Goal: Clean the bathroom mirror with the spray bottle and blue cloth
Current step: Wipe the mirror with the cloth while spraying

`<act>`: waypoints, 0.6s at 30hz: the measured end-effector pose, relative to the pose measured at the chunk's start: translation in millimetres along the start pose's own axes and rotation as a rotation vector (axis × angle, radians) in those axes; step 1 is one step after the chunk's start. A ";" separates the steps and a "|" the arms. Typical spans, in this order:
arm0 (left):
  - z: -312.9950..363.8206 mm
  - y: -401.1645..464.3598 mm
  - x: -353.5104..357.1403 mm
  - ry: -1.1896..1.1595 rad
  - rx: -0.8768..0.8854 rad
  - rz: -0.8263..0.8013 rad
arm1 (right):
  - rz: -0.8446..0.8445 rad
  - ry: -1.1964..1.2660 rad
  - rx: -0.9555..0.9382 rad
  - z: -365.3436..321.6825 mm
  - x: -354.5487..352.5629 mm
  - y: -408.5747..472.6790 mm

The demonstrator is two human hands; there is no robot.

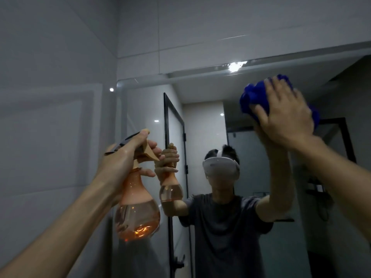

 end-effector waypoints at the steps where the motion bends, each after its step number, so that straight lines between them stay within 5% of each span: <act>1: 3.0 2.5 -2.5 0.001 0.010 -0.001 | 0.032 0.010 0.078 8.6 -4.5 14.5; 6: 12.1 10.0 -14.9 0.005 0.038 0.008 | 0.079 0.082 0.175 -28.3 -5.1 78.8; 13: 2.5 2.6 -35.4 -0.022 0.016 0.103 | -0.066 0.054 -0.249 -156.0 32.4 41.4; 18: -7.5 -2.2 -59.9 -0.011 -0.048 0.199 | -0.103 0.045 -0.335 -176.6 42.0 -5.0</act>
Point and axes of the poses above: each hand's wrist, its own y-axis towards the middle knuckle, its own x-axis out of the palm, z = x × y, the point moved 6 cm from there along y, towards the middle knuckle, and after that the axes turned 12 degrees about -x, right-handed, at the moved point
